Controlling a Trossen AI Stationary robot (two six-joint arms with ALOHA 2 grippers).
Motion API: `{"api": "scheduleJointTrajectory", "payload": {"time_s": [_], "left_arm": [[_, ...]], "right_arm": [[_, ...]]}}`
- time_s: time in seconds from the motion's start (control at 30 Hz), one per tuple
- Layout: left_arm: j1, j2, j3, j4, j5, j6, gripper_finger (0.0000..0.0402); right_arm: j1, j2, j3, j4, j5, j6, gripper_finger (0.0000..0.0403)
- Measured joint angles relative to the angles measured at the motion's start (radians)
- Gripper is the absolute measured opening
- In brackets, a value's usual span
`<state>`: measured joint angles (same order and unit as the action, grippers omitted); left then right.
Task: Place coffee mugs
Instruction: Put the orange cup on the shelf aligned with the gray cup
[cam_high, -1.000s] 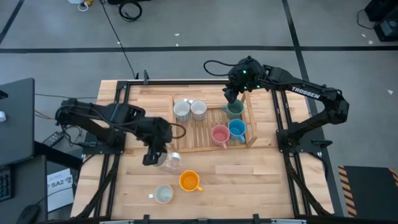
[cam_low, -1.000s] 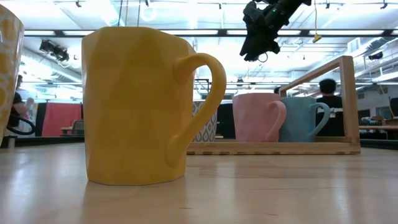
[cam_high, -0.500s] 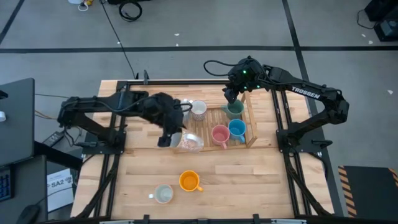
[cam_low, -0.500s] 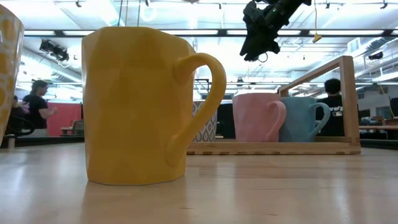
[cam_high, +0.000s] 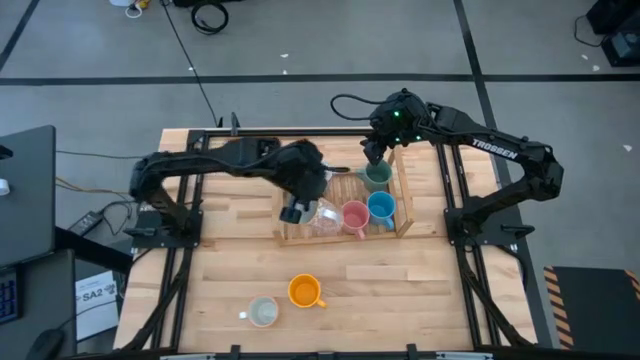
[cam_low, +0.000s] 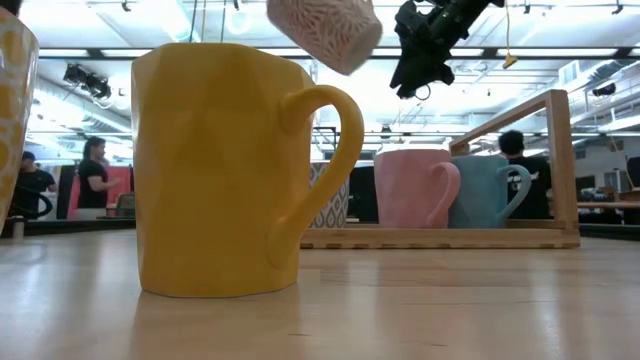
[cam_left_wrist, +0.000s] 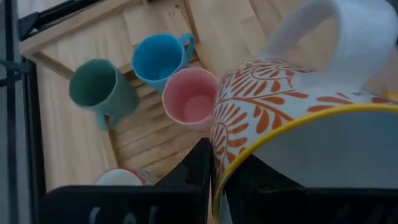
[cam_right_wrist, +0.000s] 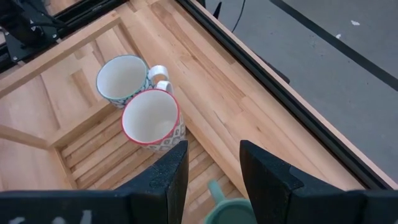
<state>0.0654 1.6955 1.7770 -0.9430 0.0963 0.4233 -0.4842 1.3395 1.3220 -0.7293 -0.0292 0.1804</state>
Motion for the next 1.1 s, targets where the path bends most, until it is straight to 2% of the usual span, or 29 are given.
{"api": "scheduleJointTrajectory", "payload": {"time_s": [0.23, 0.4, 0.6, 0.77, 1.1], "left_arm": [[0.0, 0.183, 0.217, -0.132, -0.008, 0.145, 0.0036], [-0.003, 0.28, 0.296, -0.209, -0.078, 0.242, 0.0036], [-0.01, 0.35, 0.308, -0.242, -0.173, 0.364, 0.0036], [-0.015, 0.378, 0.308, -0.235, -0.238, 0.404, 0.0036], [-0.038, 0.394, 0.308, -0.245, -0.237, 0.516, 0.0036]], "right_arm": [[-0.032, -0.027, 0.0, -0.075, -0.001, -0.033, 0.015], [-0.051, -0.036, 0.0, -0.082, -0.001, -0.046, 0.015], [-0.055, -0.037, 0.0, -0.082, -0.001, -0.046, 0.015], [-0.055, -0.037, 0.0, -0.082, -0.001, -0.046, 0.015], [-0.055, -0.037, 0.0, -0.078, 0.0, -0.046, 0.015]]}}
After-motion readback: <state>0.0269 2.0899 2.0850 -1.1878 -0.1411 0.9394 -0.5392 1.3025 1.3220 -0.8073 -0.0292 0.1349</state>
